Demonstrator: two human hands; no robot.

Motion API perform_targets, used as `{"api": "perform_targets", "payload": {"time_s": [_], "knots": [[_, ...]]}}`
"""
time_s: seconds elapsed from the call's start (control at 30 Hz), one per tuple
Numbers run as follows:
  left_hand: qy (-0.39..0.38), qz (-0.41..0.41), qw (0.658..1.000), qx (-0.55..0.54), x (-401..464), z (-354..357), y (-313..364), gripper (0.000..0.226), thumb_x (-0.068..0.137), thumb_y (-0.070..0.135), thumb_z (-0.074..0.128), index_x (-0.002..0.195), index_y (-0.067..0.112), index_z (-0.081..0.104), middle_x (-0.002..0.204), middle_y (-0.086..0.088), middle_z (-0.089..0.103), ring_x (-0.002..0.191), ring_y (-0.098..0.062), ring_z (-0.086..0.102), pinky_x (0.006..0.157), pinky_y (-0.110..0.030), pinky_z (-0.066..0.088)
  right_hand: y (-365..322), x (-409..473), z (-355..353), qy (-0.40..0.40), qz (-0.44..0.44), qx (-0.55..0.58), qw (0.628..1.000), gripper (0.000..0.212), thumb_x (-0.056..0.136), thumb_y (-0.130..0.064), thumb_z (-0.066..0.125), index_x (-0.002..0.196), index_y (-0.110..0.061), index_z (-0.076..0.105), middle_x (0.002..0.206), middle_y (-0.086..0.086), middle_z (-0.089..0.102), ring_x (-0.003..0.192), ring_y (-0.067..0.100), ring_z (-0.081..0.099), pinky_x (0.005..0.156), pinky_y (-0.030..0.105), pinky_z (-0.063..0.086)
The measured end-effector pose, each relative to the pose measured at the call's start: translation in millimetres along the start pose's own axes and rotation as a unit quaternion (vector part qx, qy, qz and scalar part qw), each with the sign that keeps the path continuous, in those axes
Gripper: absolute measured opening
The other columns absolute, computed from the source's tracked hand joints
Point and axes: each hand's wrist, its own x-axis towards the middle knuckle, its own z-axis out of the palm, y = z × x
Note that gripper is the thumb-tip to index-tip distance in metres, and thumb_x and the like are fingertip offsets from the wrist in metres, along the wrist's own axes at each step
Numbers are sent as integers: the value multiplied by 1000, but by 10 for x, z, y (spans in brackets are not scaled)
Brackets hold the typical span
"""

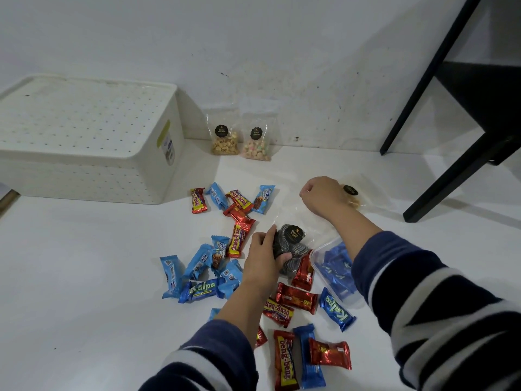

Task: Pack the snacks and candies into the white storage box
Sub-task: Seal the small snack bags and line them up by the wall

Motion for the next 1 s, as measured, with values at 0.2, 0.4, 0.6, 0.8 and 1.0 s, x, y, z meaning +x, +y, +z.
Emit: {"api": "perform_targets", "payload": {"time_s": [0.2, 0.4, 0.6, 0.8, 1.0], "knots": [[4, 5, 1000, 2, 5, 20, -20, 70, 92, 30, 59, 150, 26, 21, 142, -1, 32, 129, -19, 43, 103, -40, 45, -44, 3, 10, -25, 3, 41, 999, 23, 80, -21, 55, 98, -14, 68, 104, 5, 68, 98, 28, 62, 88, 41, 53], [3, 2, 1000, 12, 13, 20, -6, 71, 92, 30, 59, 151, 26, 20, 143, -1, 32, 130, -19, 41, 104, -39, 45, -85, 2, 32, -6, -10, 34, 999, 26, 86, -22, 47, 99, -20, 69, 108, 2, 68, 100, 27, 62, 88, 42, 53], [1, -2, 1000, 8, 15, 24, -2, 71, 92, 29, 59, 151, 26, 20, 144, -2, 31, 131, -19, 40, 106, -39, 43, -114, -8, 44, -20, -13, 46, 999, 14, 84, -30, 52, 93, -25, 62, 108, -3, 62, 101, 26, 60, 92, 43, 51], [1, 1, 1000, 11, 12, 28, 1, 71, 92, 30, 58, 151, 25, 19, 144, -2, 31, 132, -19, 40, 105, -39, 43, -127, -15, 41, -10, -24, 43, 999, 17, 87, -25, 48, 73, -32, 55, 99, -6, 63, 97, 25, 60, 90, 43, 51], [7, 4, 1000, -2, 23, 47, -14, 70, 92, 30, 59, 151, 24, 21, 143, -2, 31, 130, -19, 41, 104, -39, 43, 37, -52, -202, -88, -19, -14, 996, 26, 88, -25, 53, 102, -7, 66, 106, 8, 62, 98, 27, 61, 85, 33, 49]]}}
